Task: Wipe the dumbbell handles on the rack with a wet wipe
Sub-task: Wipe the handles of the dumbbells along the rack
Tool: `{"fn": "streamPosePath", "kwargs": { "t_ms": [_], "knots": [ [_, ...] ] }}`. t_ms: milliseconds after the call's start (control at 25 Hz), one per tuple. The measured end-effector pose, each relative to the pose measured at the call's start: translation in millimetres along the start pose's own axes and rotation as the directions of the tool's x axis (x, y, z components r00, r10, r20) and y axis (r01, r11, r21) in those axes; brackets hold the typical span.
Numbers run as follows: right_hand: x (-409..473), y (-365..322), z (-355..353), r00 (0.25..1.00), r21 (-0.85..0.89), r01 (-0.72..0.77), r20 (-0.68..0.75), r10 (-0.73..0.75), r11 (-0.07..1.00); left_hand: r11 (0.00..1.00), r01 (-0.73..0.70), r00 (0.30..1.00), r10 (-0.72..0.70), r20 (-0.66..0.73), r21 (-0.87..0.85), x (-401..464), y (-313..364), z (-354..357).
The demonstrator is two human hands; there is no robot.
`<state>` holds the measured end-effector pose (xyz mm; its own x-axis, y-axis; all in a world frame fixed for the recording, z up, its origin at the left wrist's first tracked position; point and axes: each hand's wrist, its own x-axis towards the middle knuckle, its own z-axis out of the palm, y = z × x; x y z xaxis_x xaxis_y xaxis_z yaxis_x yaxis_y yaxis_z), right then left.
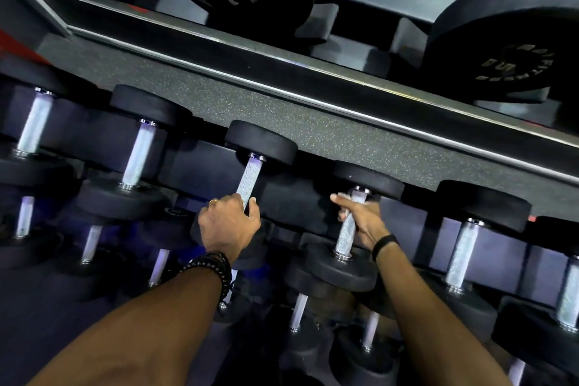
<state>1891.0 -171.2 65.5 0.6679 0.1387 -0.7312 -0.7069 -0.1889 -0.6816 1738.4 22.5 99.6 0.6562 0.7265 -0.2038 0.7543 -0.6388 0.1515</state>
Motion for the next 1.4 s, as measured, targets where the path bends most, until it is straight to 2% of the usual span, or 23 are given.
{"fn": "streamPosePath", "kwargs": {
  "t_ms": [40,120,200,240,280,360,440,520,600,640,720,800,880,960,1000,1080,1160,1200,1320,1400],
  "knots": [
    [-7.8,12.1,-2.0,1.000,-0.043,0.005,0.003,-0.005,0.999,1.000,-0.001,1.000,0.001,-0.001,0.000,0.6,0.0,0.1],
    [-29.5,40.8,-17.3,0.998,-0.271,0.028,0.067,-0.010,0.962,1.000,-0.006,1.000,0.006,0.000,-0.002,0.6,-0.3,1.4],
    [-29.6,36.1,-30.7,0.996,-0.549,0.088,0.019,-0.093,0.831,1.000,-0.004,1.000,0.004,-0.010,0.002,1.0,-0.9,1.6],
    [-21.8,23.8,-34.5,0.983,-0.575,0.108,-0.059,-0.172,0.811,1.000,-0.007,1.000,0.007,-0.012,0.009,1.1,-1.1,2.5],
    [-17.3,7.1,-34.9,0.962,-0.532,0.141,-0.126,-0.242,0.835,1.000,-0.009,1.000,0.009,-0.010,0.012,1.0,-1.0,3.1],
    [-14.2,-10.2,-35.7,0.938,-0.391,0.175,-0.212,-0.274,0.903,1.000,-0.004,1.000,0.004,-0.008,0.022,0.4,-1.5,2.9],
    [-26.0,2.4,-41.5,0.972,-0.308,0.123,-0.153,-0.176,0.943,1.000,0.001,1.000,-0.001,-0.015,0.017,0.5,-0.1,1.6],
    [-50.7,25.5,-47.9,1.000,-0.338,-0.002,-0.014,-0.003,0.941,1.000,0.001,1.000,-0.001,-0.015,-0.002,-0.5,-0.5,2.1],
    [-58.5,27.6,-48.9,1.000,-0.341,0.000,0.015,0.006,0.940,1.000,0.001,0.999,-0.001,-0.032,-0.006,0.4,-0.5,1.9],
    [-54.3,21.2,-45.9,0.998,-0.261,0.040,-0.034,-0.051,0.964,1.000,0.001,1.000,-0.001,-0.031,-0.003,-0.1,-0.8,2.1],
    [-39.2,6.0,-35.6,0.964,-0.001,0.146,-0.225,-0.142,0.989,1.000,-0.001,1.000,0.001,-0.024,-0.001,0.2,-0.5,3.7],
    [-23.5,-2.3,-20.6,0.908,0.203,0.225,-0.398,-0.130,0.953,1.000,0.000,1.000,0.000,-0.021,0.001,0.5,-0.4,4.6],
    [-10.0,-4.6,-11.8,0.897,0.312,0.194,-0.439,-0.040,0.930,1.000,-0.009,1.000,0.009,-0.018,0.002,1.1,-1.8,6.2],
    [-3.5,-7.7,-5.8,0.917,0.374,0.081,-0.390,0.078,0.924,1.000,-0.012,1.000,0.012,-0.019,0.008,1.2,-2.3,5.7],
    [-2.0,-6.2,-2.0,0.905,0.349,0.080,-0.417,0.078,0.934,1.000,-0.012,1.000,0.012,-0.021,0.005,0.6,-2.1,6.0],
    [-7.6,1.1,3.1,0.845,0.196,0.163,-0.534,-0.035,0.967,1.000,-0.011,0.999,0.011,-0.033,-0.003,0.3,-0.7,5.7],
    [-15.9,1.7,9.4,0.853,0.026,0.195,-0.498,-0.156,0.980,1.000,-0.010,0.999,0.011,-0.037,0.006,1.3,-1.3,5.3],
    [-14.1,-0.1,8.6,0.883,0.011,0.181,-0.443,-0.157,0.983,1.000,-0.015,0.999,0.016,-0.039,0.009,1.1,-2.0,5.9],
    [-18.7,-11.1,-2.3,0.978,0.272,0.117,-0.197,-0.064,0.955,0.999,-0.035,0.998,0.036,-0.049,0.015,0.1,-2.1,6.6],
    [-23.9,-9.5,-8.4,0.981,0.242,0.133,-0.171,-0.093,0.961,0.999,-0.027,0.999,0.028,-0.038,0.022,1.4,-1.2,6.0]
  ]
}}
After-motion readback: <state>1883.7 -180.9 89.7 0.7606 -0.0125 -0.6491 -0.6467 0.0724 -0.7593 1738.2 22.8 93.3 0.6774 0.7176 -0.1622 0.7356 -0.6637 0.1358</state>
